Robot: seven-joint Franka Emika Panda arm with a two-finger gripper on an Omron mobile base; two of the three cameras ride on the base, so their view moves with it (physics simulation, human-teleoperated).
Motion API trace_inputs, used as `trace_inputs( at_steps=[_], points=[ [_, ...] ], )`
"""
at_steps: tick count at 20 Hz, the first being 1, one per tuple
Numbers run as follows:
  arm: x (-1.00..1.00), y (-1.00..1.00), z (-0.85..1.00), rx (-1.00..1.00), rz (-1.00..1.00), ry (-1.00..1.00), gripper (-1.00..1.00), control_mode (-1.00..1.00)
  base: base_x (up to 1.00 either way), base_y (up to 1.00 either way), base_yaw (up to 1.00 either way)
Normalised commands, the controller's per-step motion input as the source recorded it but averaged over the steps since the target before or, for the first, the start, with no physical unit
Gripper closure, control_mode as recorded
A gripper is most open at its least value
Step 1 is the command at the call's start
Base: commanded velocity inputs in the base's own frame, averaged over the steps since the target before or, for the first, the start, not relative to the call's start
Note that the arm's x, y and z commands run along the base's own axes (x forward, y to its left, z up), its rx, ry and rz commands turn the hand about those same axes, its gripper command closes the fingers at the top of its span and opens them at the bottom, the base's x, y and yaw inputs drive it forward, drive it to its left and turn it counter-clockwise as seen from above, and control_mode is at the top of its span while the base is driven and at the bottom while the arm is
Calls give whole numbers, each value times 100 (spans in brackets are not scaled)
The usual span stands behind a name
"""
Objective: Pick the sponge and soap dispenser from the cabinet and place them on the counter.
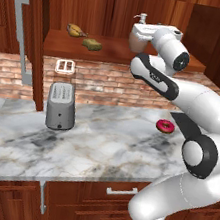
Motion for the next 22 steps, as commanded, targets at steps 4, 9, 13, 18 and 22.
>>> trace_inputs(
  at_steps=[4,9,13,18,22],
  points=[
    [25,0,-5,-1,0,0,-100,-100,0,0,0],
    [19,0,-8,-2,0,0,-100,-100,0,0,0],
    [22,0,-6,-1,0,0,-100,-100,0,0,0],
    [23,0,-1,-1,0,0,-100,-100,0,0,0],
    [25,0,0,-1,0,0,-100,-100,0,0,0]
  ],
)
